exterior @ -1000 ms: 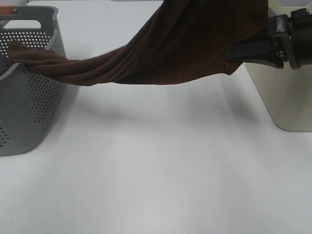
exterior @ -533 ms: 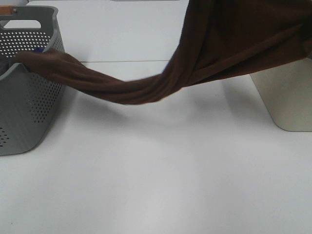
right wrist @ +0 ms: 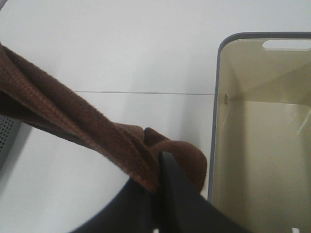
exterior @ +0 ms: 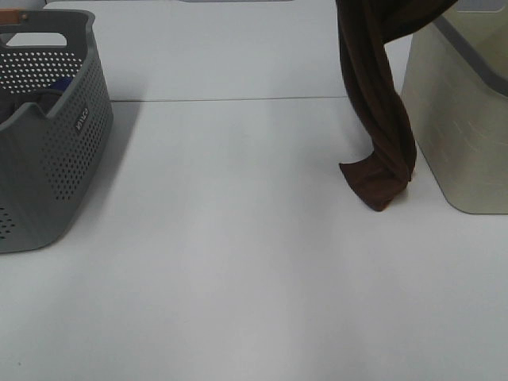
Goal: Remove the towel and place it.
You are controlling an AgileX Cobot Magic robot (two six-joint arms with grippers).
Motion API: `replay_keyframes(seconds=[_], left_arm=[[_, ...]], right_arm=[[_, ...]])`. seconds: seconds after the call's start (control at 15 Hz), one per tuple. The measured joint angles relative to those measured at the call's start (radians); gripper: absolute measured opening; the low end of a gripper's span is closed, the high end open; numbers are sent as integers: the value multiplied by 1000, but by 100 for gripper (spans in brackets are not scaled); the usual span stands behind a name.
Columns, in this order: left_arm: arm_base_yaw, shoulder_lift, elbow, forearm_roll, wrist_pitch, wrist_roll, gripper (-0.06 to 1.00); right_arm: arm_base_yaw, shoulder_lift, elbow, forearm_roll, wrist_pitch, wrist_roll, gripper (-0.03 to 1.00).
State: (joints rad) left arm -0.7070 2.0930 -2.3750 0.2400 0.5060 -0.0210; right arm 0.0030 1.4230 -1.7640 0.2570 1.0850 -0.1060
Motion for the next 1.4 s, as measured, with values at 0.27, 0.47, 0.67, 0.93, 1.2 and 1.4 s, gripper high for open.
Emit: replay_keyframes(seconds=[0.27, 0.47, 0.67, 0.93, 1.2, 1.4], left_arm=[[39, 44, 0, 46, 172, -39, 0], [135, 99, 0, 28, 114, -102, 0], [196, 131, 1, 8, -148, -134, 0], [246, 132, 2, 36, -611, -134, 0], [281, 113, 1, 66, -839, -134, 0], [281, 109, 1, 119, -530, -134, 0]], right_arm=[[0, 66, 0, 34, 23, -33, 0], [6, 166, 0, 69, -86, -86, 0], [7, 235, -5, 136, -334, -199, 0], [7, 244, -127, 351, -542, -484, 0], [7, 235, -240, 476, -488, -659, 0], [7, 272, -241, 402, -302, -609, 0]])
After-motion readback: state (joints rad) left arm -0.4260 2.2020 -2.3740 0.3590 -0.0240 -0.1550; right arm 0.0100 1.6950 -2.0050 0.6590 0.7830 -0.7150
